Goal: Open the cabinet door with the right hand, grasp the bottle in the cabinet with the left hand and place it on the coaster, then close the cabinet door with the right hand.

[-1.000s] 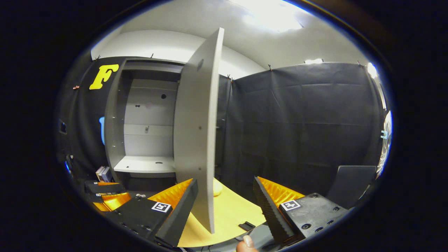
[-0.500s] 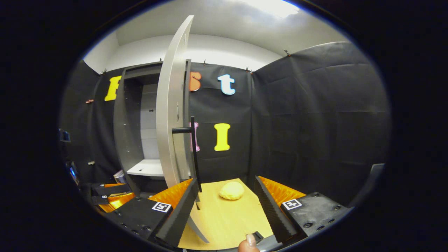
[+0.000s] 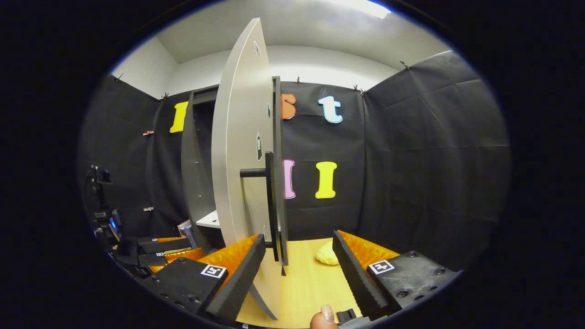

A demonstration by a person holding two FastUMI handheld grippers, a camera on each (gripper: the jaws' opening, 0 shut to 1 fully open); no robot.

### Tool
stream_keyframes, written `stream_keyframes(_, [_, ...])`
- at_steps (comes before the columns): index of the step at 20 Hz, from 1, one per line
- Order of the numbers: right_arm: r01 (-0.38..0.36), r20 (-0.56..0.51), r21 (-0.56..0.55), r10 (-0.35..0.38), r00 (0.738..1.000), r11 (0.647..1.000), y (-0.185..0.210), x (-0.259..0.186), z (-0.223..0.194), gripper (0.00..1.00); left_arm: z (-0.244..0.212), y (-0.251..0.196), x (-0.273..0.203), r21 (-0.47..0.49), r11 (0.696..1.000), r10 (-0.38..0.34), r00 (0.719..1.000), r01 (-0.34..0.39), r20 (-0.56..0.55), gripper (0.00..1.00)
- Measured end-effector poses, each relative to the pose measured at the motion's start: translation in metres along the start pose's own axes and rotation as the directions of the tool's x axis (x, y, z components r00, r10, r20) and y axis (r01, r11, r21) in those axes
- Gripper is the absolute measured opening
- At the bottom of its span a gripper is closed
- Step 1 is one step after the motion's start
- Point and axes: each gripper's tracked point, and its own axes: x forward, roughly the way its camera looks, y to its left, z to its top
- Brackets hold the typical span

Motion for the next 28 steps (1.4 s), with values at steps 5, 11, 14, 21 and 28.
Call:
stream_keyframes(5, [-0.087, -0.017, 0.005, 0.087, 0.996, 0.996, 0.07, 0.01, -0.002, 0.97, 0.009, 0.037, -0.02, 0.01, 0.999, 0.035, 0.999, -0.035, 0.007, 0.9])
stream_keyframes(11, [-0.162, -0.024, 0.04, 0.163, 0.986, 0.986, 0.153, 0.037, -0.014, 1.0, 0.019, 0.106, -0.061, 0.045, 0.995, 0.092, 0.996, -0.092, 0.007, 0.9])
stream_keyframes(14, [-0.195, -0.017, 0.06, 0.196, 0.98, 0.979, 0.19, 0.059, -0.017, 0.97, 0.023, 0.143, -0.078, 0.038, 0.991, 0.128, 0.992, -0.128, 0.0, 0.9])
stream_keyframes(21, [-0.246, -0.033, 0.091, 0.25, 0.968, 0.965, 0.241, 0.09, -0.033, 1.0, 0.044, 0.201, -0.103, 0.06, 0.972, 0.226, 0.973, -0.228, 0.036, 0.91])
stream_keyframes(28, [-0.172, 0.089, -0.057, 0.177, 0.98, 0.983, 0.183, 0.094, -0.017, 0.98, 0.053, 0.177, -0.086, 0.054, 0.968, 0.241, 0.969, -0.244, 0.058, 0.9])
